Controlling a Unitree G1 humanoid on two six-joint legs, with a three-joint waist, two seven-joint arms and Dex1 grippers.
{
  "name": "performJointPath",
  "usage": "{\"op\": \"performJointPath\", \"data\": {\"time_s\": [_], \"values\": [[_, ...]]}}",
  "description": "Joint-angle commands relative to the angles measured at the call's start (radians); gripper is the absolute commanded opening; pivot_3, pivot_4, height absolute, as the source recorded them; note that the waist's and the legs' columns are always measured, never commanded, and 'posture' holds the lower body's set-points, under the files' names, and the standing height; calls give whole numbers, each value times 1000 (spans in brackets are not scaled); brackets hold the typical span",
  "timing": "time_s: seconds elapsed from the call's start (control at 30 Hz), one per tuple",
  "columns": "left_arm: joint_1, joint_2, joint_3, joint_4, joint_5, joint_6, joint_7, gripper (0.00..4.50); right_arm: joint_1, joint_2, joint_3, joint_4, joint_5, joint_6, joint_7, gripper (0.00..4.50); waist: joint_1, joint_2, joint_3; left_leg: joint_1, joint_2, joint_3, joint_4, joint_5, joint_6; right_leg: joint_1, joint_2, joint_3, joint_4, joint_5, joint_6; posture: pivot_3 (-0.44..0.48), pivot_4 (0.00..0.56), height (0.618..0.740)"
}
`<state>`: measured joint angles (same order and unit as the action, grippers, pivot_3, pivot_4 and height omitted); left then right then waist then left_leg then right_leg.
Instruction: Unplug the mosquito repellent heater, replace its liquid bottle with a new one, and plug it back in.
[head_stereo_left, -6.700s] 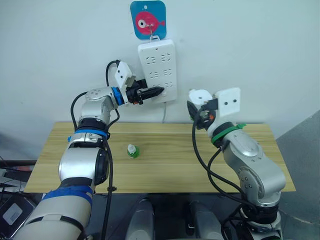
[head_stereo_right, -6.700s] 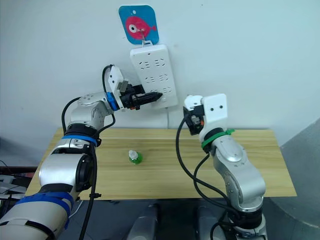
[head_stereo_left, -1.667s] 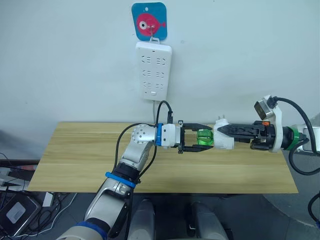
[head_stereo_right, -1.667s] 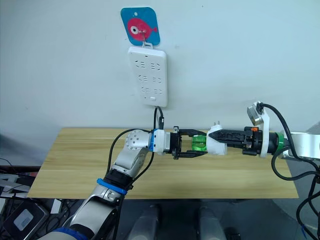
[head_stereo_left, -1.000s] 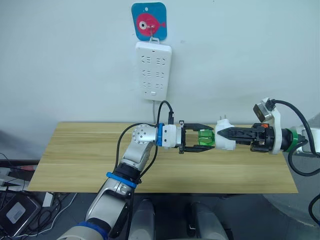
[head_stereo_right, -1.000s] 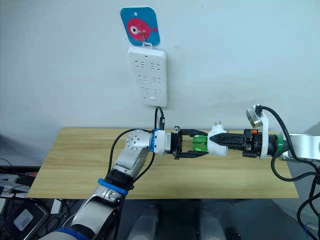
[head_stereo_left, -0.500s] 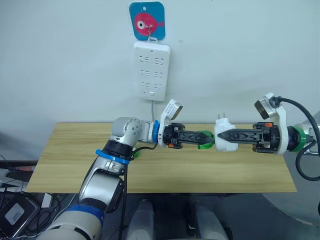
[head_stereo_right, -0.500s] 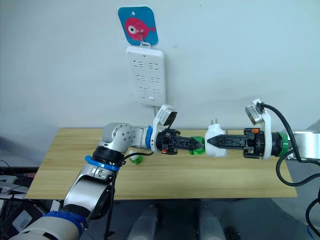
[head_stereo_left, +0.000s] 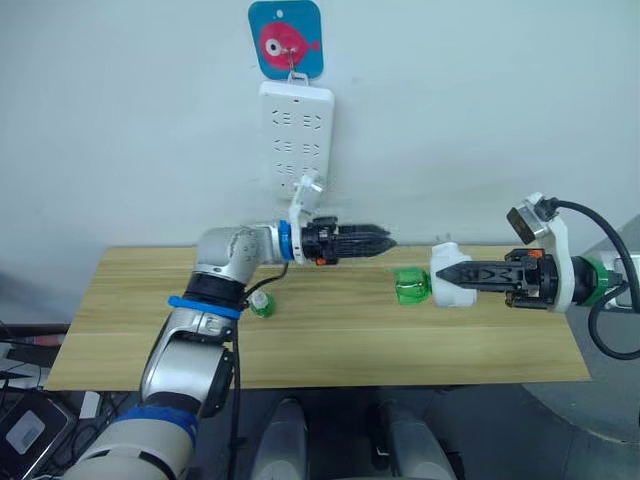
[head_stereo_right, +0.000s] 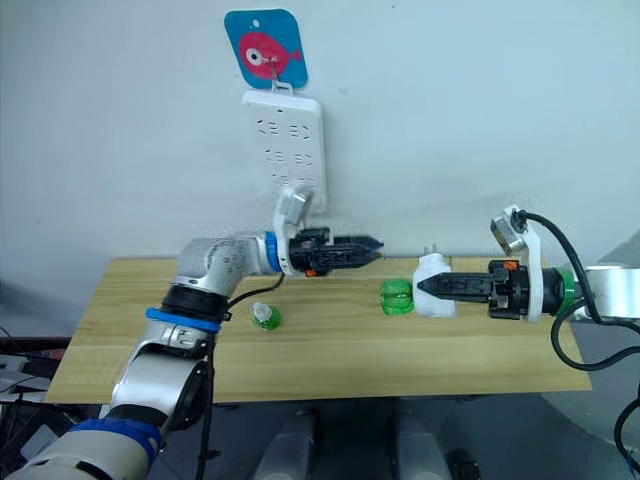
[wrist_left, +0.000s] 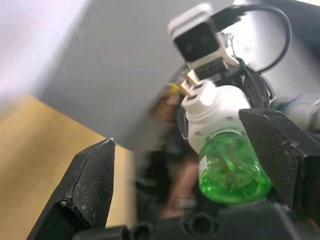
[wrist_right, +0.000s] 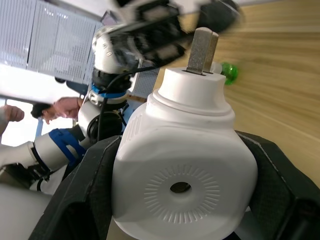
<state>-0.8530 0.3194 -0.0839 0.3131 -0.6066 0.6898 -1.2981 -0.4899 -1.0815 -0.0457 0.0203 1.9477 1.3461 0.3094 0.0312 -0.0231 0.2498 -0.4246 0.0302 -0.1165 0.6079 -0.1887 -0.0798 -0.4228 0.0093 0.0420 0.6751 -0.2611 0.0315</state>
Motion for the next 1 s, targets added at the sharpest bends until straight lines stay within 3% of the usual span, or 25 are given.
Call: {"op": "performJointPath", "data": {"time_s": [0.03, 0.2, 0.4, 0.57, 0.93, 1.0], "values": [[87, 8, -50, -156, 168, -486, -81, 4482, -43, -27, -53, 66, 25, 35, 58, 3114, 6, 0, 0, 0, 0, 3, 0, 0, 0, 0, -1, 0, -1, 0, 0, 230, 236, 740], [173, -43, -59, -88, 313, -1098, -96, 4482, -69, -46, -45, 122, 25, 74, 78, 3114, 41, 0, 0, 0, 0, 7, 0, 0, 0, 0, -2, 2, -2, 3, -4, 238, 234, 740], [130, -112, -62, 186, 496, -1769, 40, 4482, -104, -17, -26, 142, 25, 72, 54, 3114, 72, 0, 0, -1, 0, 9, 2, 0, 0, 0, -2, 4, -2, 3, -3, 235, 239, 740], [73, -165, -48, 308, 633, -1974, 236, 4482, -125, 4, -20, 143, 25, 80, 49, 3114, 85, 0, 0, -2, 0, 9, 2, 0, 1, 0, -2, 4, -3, 4, -1, 235, 245, 740], [0, -147, -116, 427, 812, -2094, 494, 4482, -140, 15, -19, 137, 25, 93, 51, 3114, 90, 0, 0, -1, 0, 8, 3, -1, 1, 0, -2, 4, -1, 5, -1, 227, 248, 740], [-5, -137, -134, 435, 826, -2103, 528, 4090, -136, 15, -20, 135, 25, 91, 49, 3114, 89, 0, 0, -1, 0, 8, 3, -1, 1, 0, -2, 4, -1, 5, -1, 227, 248, 740]]}}
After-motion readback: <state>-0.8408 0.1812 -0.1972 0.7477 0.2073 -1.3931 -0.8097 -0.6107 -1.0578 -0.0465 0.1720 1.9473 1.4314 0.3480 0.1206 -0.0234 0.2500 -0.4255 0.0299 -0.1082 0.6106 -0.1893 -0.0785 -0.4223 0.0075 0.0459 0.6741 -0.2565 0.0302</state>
